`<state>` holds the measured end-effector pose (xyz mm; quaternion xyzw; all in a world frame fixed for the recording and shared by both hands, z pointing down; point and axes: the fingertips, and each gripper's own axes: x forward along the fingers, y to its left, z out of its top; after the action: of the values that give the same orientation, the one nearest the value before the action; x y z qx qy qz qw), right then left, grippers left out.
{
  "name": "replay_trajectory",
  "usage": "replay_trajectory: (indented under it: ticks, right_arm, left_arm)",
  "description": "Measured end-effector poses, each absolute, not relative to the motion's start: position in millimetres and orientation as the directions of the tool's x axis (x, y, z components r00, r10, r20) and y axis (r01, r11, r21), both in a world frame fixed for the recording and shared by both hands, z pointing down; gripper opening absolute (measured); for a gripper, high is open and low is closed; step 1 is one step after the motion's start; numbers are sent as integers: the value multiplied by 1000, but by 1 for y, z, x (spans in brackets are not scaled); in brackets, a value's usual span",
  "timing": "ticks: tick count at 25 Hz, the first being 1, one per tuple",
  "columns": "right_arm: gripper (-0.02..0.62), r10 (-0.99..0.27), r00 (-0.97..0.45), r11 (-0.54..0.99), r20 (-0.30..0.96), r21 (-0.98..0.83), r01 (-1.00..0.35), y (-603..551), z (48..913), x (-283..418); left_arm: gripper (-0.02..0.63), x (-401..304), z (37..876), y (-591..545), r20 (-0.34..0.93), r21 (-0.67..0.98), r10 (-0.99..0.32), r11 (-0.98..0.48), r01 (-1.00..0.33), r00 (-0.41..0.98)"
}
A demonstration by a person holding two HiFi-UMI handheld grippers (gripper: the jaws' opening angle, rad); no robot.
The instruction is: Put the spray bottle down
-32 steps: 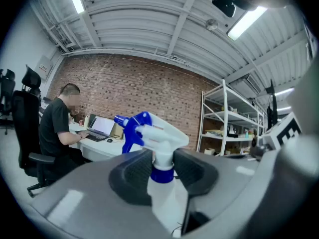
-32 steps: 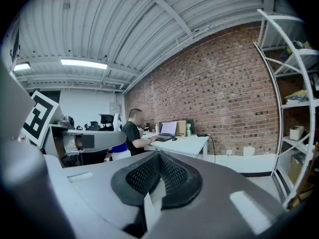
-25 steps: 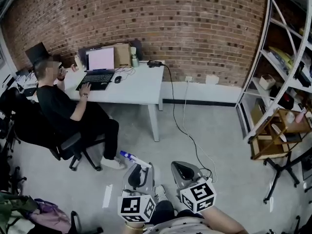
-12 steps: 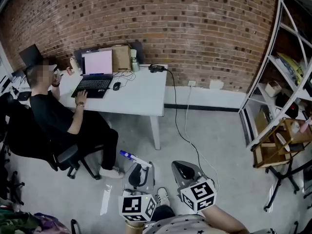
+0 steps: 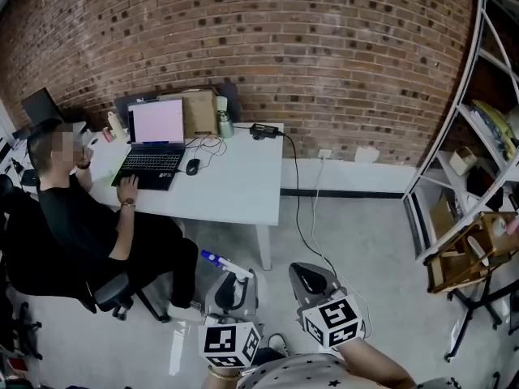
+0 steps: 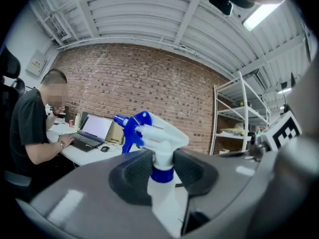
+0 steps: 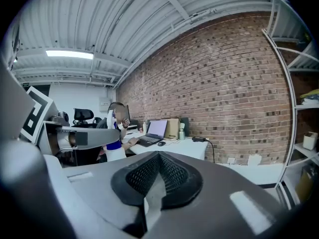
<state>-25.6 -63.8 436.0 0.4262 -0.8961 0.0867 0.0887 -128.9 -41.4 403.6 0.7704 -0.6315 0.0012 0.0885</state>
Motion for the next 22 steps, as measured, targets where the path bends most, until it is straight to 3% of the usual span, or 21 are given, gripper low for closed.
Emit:
replay_trajectory:
  ticks: [22]
  right_arm:
    - [-2,-753,-626,627,201,-69,-776,-258,433,-61]
  left_arm:
    - [130,-158,409,-246,107,143,-972,-192,-971,208]
